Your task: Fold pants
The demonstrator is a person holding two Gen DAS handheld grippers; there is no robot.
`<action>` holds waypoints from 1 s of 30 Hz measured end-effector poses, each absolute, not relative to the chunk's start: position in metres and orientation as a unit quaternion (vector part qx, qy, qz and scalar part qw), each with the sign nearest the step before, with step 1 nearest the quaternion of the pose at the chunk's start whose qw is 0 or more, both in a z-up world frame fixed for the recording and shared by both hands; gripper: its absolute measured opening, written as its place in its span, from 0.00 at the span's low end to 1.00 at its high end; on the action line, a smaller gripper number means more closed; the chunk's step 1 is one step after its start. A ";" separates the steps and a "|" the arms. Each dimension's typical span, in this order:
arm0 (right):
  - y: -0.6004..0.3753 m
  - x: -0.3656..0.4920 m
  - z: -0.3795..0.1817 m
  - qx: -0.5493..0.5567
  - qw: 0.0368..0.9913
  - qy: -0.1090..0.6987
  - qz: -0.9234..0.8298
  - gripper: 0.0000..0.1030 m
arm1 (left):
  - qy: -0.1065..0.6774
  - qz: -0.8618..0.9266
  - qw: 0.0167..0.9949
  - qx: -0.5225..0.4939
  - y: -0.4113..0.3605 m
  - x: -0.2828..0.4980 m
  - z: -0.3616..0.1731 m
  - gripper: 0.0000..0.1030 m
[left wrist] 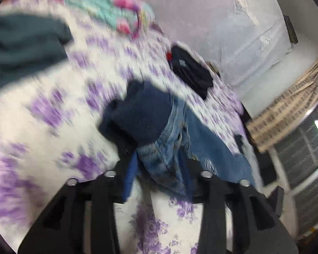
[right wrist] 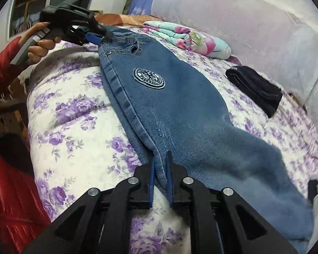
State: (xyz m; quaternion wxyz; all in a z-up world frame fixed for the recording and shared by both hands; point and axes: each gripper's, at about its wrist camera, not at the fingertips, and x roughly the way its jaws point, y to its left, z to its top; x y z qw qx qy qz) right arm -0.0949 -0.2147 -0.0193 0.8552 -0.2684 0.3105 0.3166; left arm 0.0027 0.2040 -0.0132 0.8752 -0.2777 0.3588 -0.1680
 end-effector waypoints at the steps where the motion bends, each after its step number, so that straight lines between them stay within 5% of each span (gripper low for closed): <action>1: -0.216 -0.095 -0.018 -0.263 0.857 0.310 0.317 0.12 | 0.341 -0.149 0.891 -0.262 0.203 -0.006 -0.002 0.49; 4: -0.217 -0.095 -0.019 -0.253 0.860 0.311 0.316 0.12 | 0.296 -0.149 0.914 -0.234 0.190 -0.019 0.031 0.64; 9: -0.217 -0.096 -0.021 -0.238 0.861 0.315 0.319 0.15 | 0.328 -0.184 0.911 -0.167 0.139 0.015 0.032 0.90; 11: -0.219 -0.098 -0.019 -0.235 0.865 0.311 0.315 0.19 | 0.370 -0.144 0.909 -0.124 0.127 0.042 -0.008 0.91; 12: -0.221 -0.101 -0.018 -0.228 0.868 0.308 0.315 0.28 | 0.366 -0.137 0.916 -0.092 0.121 0.048 -0.027 0.92; 13: -0.226 -0.104 -0.013 -0.206 0.873 0.304 0.320 0.49 | 0.341 -0.119 0.932 -0.027 0.104 0.041 -0.027 0.93; 15: -0.249 -0.111 0.000 -0.138 0.892 0.293 0.314 0.64 | 0.335 -0.074 0.939 0.038 0.083 0.035 -0.029 0.96; 17: -0.287 -0.112 0.013 -0.070 0.912 0.286 0.286 0.64 | 0.347 -0.044 0.931 0.101 0.067 0.036 -0.038 0.96; 26: -0.495 -0.075 0.004 0.340 0.882 0.318 0.072 0.76 | 0.342 -0.063 0.935 0.072 0.077 0.032 -0.036 0.96; 30: -0.518 -0.039 -0.021 0.413 0.840 0.344 0.076 0.78 | 0.342 -0.063 0.935 0.072 0.076 0.032 -0.036 0.96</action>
